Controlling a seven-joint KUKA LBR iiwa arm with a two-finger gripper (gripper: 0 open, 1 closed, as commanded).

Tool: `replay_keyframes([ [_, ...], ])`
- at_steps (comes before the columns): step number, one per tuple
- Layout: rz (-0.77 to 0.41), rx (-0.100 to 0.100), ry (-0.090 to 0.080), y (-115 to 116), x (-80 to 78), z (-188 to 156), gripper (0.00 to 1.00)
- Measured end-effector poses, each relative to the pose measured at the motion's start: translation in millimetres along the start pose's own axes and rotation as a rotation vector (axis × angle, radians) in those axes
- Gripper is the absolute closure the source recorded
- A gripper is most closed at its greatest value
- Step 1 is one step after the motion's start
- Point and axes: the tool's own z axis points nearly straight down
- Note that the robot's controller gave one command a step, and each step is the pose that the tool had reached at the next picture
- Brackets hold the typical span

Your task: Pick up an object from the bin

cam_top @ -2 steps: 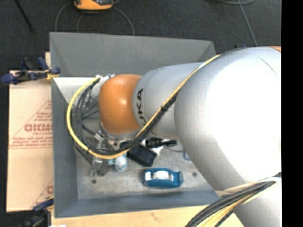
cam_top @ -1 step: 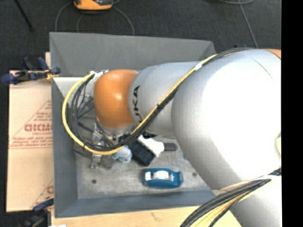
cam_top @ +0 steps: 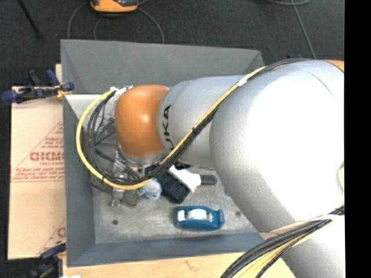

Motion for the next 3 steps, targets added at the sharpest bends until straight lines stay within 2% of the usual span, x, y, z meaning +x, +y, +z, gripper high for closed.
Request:
replay_keyframes([
  [3, 0.001, -0.002, 0.006, -0.6, 2.9, -11.5, 1.0],
])
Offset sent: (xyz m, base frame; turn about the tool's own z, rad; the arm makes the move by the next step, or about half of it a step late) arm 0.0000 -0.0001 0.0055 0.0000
